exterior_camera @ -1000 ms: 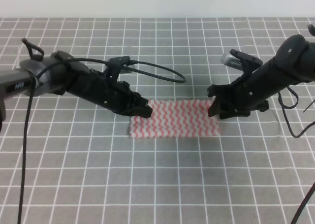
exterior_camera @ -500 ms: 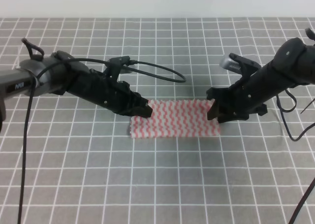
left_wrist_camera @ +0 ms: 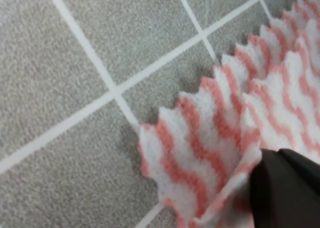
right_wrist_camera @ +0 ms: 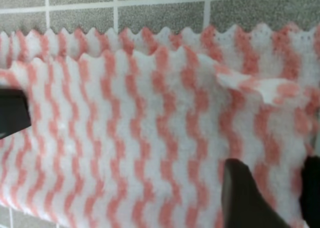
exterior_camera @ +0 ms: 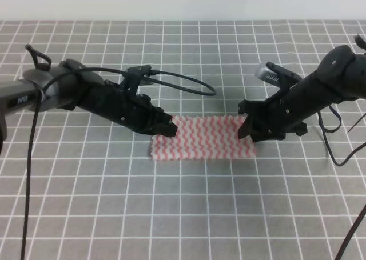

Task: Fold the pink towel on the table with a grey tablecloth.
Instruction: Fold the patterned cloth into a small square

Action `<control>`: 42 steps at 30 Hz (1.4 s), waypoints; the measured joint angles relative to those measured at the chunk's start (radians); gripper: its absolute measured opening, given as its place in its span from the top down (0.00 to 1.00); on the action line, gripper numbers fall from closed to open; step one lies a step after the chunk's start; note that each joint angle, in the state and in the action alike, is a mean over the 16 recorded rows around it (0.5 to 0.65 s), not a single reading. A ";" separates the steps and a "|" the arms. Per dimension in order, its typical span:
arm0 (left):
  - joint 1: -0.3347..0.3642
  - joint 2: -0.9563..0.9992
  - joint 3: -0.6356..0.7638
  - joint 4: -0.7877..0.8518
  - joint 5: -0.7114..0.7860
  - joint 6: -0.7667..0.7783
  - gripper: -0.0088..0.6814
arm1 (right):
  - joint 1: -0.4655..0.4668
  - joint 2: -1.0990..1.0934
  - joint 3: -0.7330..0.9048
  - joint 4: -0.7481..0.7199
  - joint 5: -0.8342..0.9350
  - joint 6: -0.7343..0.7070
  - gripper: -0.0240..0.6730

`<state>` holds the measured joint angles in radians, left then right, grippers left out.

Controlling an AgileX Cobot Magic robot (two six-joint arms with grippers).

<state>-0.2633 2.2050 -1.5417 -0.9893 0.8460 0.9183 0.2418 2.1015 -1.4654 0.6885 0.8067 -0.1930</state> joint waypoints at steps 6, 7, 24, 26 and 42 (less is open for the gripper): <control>0.000 0.000 0.000 0.000 0.003 0.000 0.99 | 0.000 0.001 0.000 -0.001 0.001 0.001 0.74; 0.000 0.000 0.000 0.000 0.003 0.000 0.99 | 0.000 0.001 0.000 -0.001 0.001 0.001 0.76; 0.000 0.001 -0.001 -0.001 0.009 0.002 0.99 | 0.006 -0.033 -0.023 0.001 -0.001 -0.004 0.98; 0.000 0.001 -0.001 -0.002 0.008 0.003 0.99 | 0.010 -0.044 -0.030 0.002 -0.001 -0.006 0.98; 0.000 0.000 -0.001 -0.003 0.013 0.012 0.99 | 0.100 -0.088 -0.069 0.006 -0.042 -0.012 0.99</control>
<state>-0.2630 2.2046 -1.5428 -0.9923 0.8591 0.9300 0.3416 2.0139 -1.5345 0.6947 0.7643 -0.2051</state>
